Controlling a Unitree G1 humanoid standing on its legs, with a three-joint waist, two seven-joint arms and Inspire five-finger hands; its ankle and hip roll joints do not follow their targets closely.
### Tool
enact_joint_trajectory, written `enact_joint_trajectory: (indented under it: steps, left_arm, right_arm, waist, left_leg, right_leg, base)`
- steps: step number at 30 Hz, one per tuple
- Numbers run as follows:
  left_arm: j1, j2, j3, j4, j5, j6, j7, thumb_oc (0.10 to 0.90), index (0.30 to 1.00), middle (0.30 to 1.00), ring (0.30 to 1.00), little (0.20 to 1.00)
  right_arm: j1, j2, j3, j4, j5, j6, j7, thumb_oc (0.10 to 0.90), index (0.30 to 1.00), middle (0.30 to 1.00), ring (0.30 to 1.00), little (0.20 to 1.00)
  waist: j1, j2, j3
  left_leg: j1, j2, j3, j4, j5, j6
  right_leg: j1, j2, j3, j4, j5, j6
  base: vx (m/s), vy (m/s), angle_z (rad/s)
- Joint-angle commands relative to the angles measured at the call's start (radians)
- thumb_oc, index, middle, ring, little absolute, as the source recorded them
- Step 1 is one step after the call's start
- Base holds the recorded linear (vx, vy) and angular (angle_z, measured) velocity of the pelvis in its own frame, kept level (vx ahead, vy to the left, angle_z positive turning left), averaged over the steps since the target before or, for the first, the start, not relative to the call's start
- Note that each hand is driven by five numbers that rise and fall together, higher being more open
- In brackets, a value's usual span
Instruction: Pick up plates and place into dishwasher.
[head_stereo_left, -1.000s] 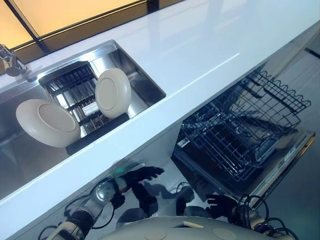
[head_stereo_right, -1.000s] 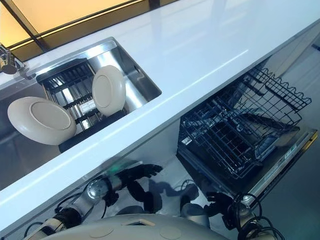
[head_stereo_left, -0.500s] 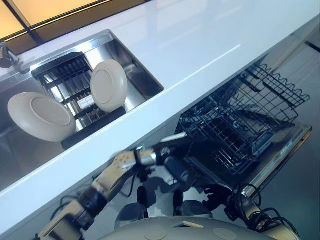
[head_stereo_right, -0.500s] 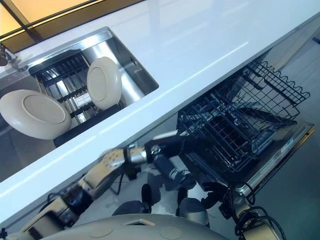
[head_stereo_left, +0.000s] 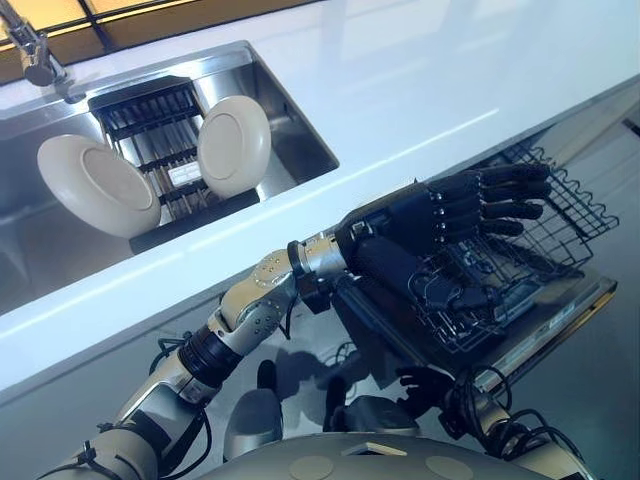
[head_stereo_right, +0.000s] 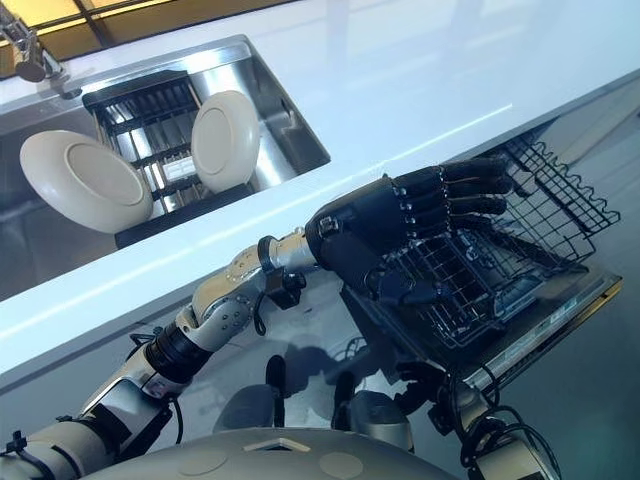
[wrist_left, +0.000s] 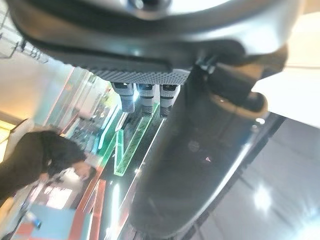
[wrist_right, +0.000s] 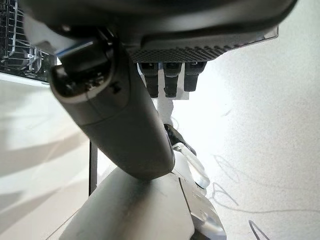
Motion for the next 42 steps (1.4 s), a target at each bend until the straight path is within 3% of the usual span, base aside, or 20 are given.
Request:
enact_joint_trajectory:
  steps: [1, 5, 8, 11, 16, 23, 34, 40, 42]
  left_arm:
    - [-0.048, -0.075, 0.029, -0.131, 0.069, -0.139, 0.057, 0.8, 0.9, 0.9, 0.9, 0.9]
    - [-0.028, -0.047, 0.061, -0.11, 0.143, -0.177, 0.151, 0.8, 0.9, 0.9, 0.9, 0.9]
    - [0.026, 0.013, 0.151, -0.092, 0.211, -0.227, 0.29, 0.8, 0.9, 0.9, 0.9, 0.9]
    - [0.099, 0.069, 0.289, -0.111, 0.176, -0.228, 0.32, 0.8, 0.9, 0.9, 0.9, 0.9]
    - [0.237, 0.15, 0.554, -0.188, 0.206, -0.298, 0.363, 0.8, 0.9, 0.9, 0.9, 0.9]
    - [0.324, 0.233, 0.79, -0.254, 0.313, -0.406, 0.461, 0.8, 0.9, 0.9, 0.9, 0.9]
    - [0.342, 0.39, 0.94, -0.171, 0.504, -0.449, 0.741, 0.8, 0.9, 0.9, 0.9, 0.9]
    - [0.374, 0.492, 0.997, -0.065, 0.673, -0.38, 0.79, 0.8, 0.9, 0.9, 0.9, 0.9]
    - [0.375, 0.534, 1.003, -0.033, 0.807, -0.34, 0.813, 0.8, 0.9, 0.9, 0.9, 0.9]
  right_arm:
    - [-0.063, 0.013, 0.023, -0.051, 0.054, -0.039, -0.01, 0.8, 0.9, 0.9, 0.9, 0.9]
    - [-0.054, 0.012, 0.027, -0.03, 0.026, -0.017, -0.002, 0.8, 0.9, 0.9, 0.9, 0.9]
    - [-0.035, 0.007, 0.018, -0.008, -0.016, -0.001, 0.014, 0.8, 0.9, 0.9, 0.9, 0.9]
    - [-0.012, 0.001, -0.007, 0.002, -0.05, 0.007, 0.025, 0.8, 0.9, 0.9, 0.9, 0.9]
    - [0.054, -0.011, -0.062, 0.02, -0.081, -0.022, 0.01, 0.8, 0.9, 0.9, 0.9, 0.9]
    - [0.097, -0.002, -0.085, 0.028, -0.087, -0.054, -0.011, 0.8, 0.9, 0.9, 0.9, 0.9]
    - [0.103, 0.009, -0.071, 0.008, -0.118, -0.035, -0.01, 0.8, 0.9, 0.9, 0.9, 0.9]
    - [0.107, -0.004, -0.078, -0.018, -0.143, -0.012, 0.012, 0.8, 0.9, 0.9, 0.9, 0.9]
    - [0.105, -0.012, -0.08, -0.024, -0.15, -0.009, 0.021, 0.8, 0.9, 0.9, 0.9, 0.9]
  waist:
    - [0.035, -0.001, -0.052]
    - [0.047, 0.013, -0.063]
    - [0.064, 0.035, -0.083]
    - [0.084, 0.051, -0.099]
    - [0.119, 0.076, -0.104]
    - [0.145, 0.092, -0.12]
    - [0.132, 0.111, -0.156]
    - [0.115, 0.119, -0.167]
    - [0.11, 0.123, -0.169]
  left_leg:
    - [-0.028, -0.021, 0.001, 0.153, -0.169, 0.013]
    - [-0.017, -0.029, -0.014, 0.148, -0.164, 0.009]
    - [-0.001, -0.044, -0.029, 0.135, -0.157, 0.003]
    - [0.004, -0.058, -0.039, 0.122, -0.151, -0.003]
    - [0.004, -0.078, -0.058, 0.087, -0.128, -0.01]
    - [0.021, -0.094, -0.079, 0.033, -0.111, -0.009]
    - [0.068, -0.102, -0.071, -0.05, -0.103, 0.014]
    - [0.096, -0.11, -0.055, -0.087, -0.104, 0.033]
    - [0.103, -0.113, -0.052, -0.097, -0.103, 0.038]
  right_leg:
    - [-0.031, 0.005, 0.036, 0.088, -0.067, 0.044]
    - [-0.005, 0.005, 0.031, 0.076, -0.067, 0.043]
    - [0.029, 0.0, 0.021, 0.051, -0.066, 0.047]
    - [0.048, -0.01, 0.006, 0.037, -0.071, 0.047]
    - [0.059, -0.034, -0.026, 0.034, -0.081, 0.046]
    - [0.052, -0.047, -0.053, 0.037, -0.095, 0.044]
    - [0.039, -0.056, -0.043, 0.044, -0.105, 0.054]
    - [0.035, -0.058, -0.028, 0.048, -0.104, 0.065]
    - [0.033, -0.056, -0.022, 0.05, -0.104, 0.067]
  base:
    - [-0.01, -0.02, 0.07]
    - [0.03, 0.014, 0.06]
    - [0.09, 0.056, 0.08]
    - [0.09, 0.083, 0.06]
    - [0.06, 0.103, 0.19]
    - [0.04, 0.059, 0.3]
    - [0.06, 0.053, 0.16]
    - [0.07, 0.062, 0.0]
    - [0.06, 0.06, 0.0]
